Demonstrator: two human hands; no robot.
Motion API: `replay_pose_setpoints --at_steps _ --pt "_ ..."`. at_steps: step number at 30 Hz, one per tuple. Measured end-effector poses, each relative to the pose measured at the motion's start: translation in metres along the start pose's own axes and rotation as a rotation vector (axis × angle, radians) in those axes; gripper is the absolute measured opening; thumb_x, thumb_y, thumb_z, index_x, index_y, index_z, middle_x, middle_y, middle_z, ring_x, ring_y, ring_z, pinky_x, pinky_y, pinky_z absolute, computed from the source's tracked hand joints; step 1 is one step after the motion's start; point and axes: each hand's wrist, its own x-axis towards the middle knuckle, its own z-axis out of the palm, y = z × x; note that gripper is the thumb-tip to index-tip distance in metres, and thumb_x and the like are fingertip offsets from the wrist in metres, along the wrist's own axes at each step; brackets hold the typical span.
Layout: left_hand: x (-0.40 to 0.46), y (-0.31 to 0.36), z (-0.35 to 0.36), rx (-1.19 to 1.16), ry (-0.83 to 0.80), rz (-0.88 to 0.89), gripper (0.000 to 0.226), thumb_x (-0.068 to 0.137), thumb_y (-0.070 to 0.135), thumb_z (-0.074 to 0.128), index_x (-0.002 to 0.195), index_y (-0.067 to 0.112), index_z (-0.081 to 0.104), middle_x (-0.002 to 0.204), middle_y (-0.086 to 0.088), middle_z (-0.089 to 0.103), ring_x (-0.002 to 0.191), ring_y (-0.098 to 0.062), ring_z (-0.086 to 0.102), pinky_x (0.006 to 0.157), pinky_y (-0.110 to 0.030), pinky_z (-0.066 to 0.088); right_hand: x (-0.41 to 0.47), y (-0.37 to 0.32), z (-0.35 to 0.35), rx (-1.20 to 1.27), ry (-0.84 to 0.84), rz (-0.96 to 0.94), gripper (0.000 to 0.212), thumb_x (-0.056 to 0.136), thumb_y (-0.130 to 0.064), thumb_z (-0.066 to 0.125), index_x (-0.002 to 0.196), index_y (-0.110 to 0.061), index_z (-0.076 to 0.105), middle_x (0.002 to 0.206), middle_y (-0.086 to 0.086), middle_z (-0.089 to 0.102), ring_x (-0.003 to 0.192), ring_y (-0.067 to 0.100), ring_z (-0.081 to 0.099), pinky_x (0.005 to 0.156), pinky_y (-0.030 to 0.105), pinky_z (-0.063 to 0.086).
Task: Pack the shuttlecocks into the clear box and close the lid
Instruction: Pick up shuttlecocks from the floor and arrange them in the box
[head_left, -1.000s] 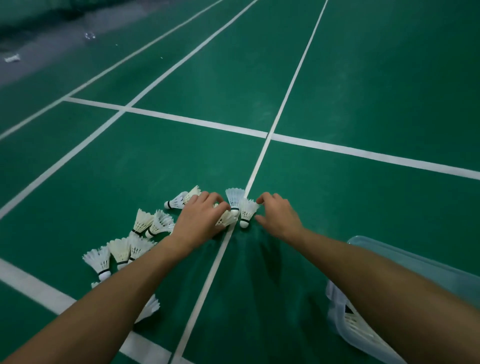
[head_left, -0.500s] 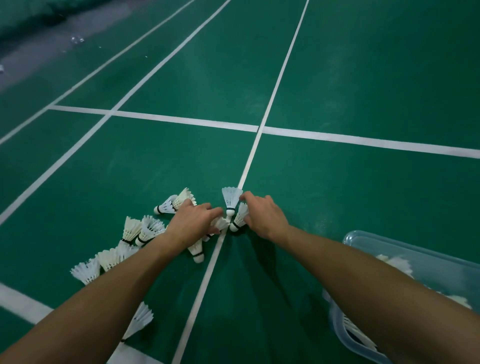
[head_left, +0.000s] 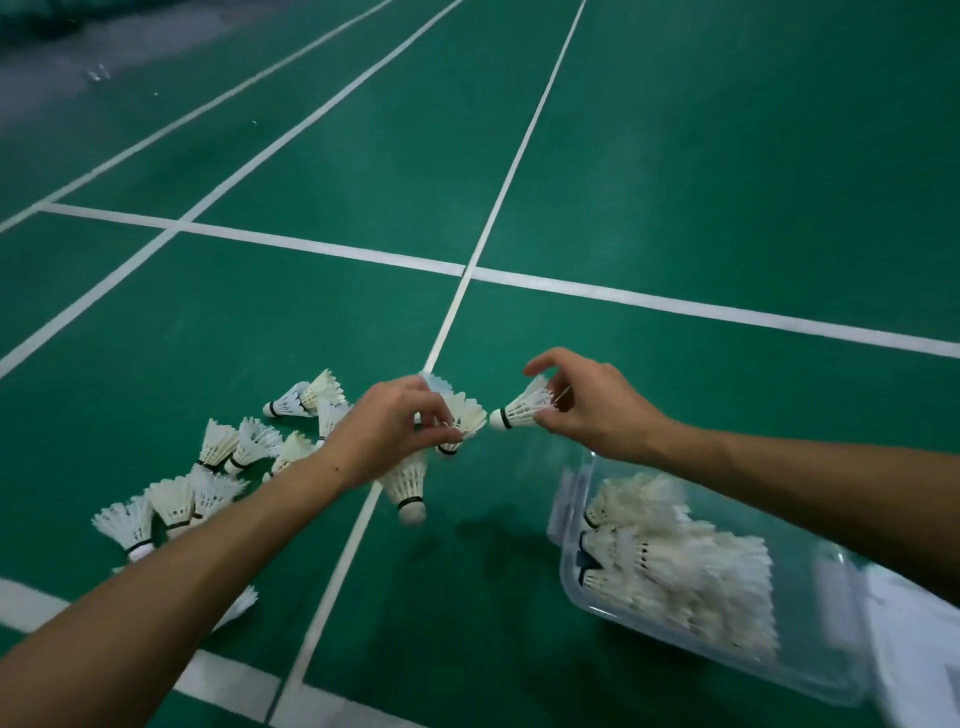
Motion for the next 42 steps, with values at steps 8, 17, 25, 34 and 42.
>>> replay_pose_setpoints --at_steps 8,17,25,34,42 --pt "0.035 0.147 -0.002 -0.193 -0.048 0.179 0.036 0.083 0.059 0.069 0.089 0.025 0.078 0.094 0.017 0.072 0.07 0.006 0.061 0.068 -0.008 0.044 -0.149 0.029 -0.108 -0.004 0.251 0.162 0.044 0.085 -0.015 0.079 0.126 -0.025 0.064 0.093 -0.009 0.069 0.078 0.005 0.068 0.078 0.024 0.056" --pt "0.06 0.194 0.065 -0.161 -0.249 0.17 0.022 0.09 0.044 0.075 0.103 0.027 0.068 0.084 0.013 0.073 0.073 0.004 0.066 0.074 -0.018 0.055 -0.205 0.096 -0.071 0.03 0.351 0.292 0.046 0.087 -0.016 0.078 0.129 -0.025 0.062 0.092 -0.011 0.067 0.084 0.007 0.069 0.083 0.039 0.06" --pt "0.081 0.181 0.106 0.051 -0.349 0.183 0.027 0.098 0.043 0.071 0.122 0.031 0.071 0.092 0.007 0.073 0.083 -0.011 0.067 0.081 -0.039 0.06 -0.176 0.125 -0.015 -0.041 0.306 0.246 0.044 0.095 -0.024 0.074 0.135 -0.026 0.056 0.1 -0.009 0.067 0.092 0.013 0.066 0.084 0.041 0.058" --pt "0.08 0.184 0.108 0.045 -0.341 0.199 0.036 0.097 0.04 0.071 0.13 0.026 0.065 0.096 0.007 0.074 0.085 -0.012 0.068 0.082 -0.037 0.06 -0.164 0.13 0.016 0.105 0.218 0.257 0.046 0.099 -0.021 0.071 0.141 -0.026 0.051 0.114 0.0 0.072 0.104 0.015 0.068 0.093 0.037 0.058" --pt "0.072 0.185 0.096 -0.024 -0.368 0.216 0.053 0.09 0.048 0.077 0.134 0.032 0.054 0.09 0.016 0.074 0.073 0.004 0.061 0.074 -0.033 0.055 -0.165 0.137 0.014 0.175 0.183 0.288 0.061 0.095 -0.025 0.077 0.148 -0.03 0.046 0.105 -0.008 0.066 0.101 0.011 0.065 0.095 0.04 0.057"
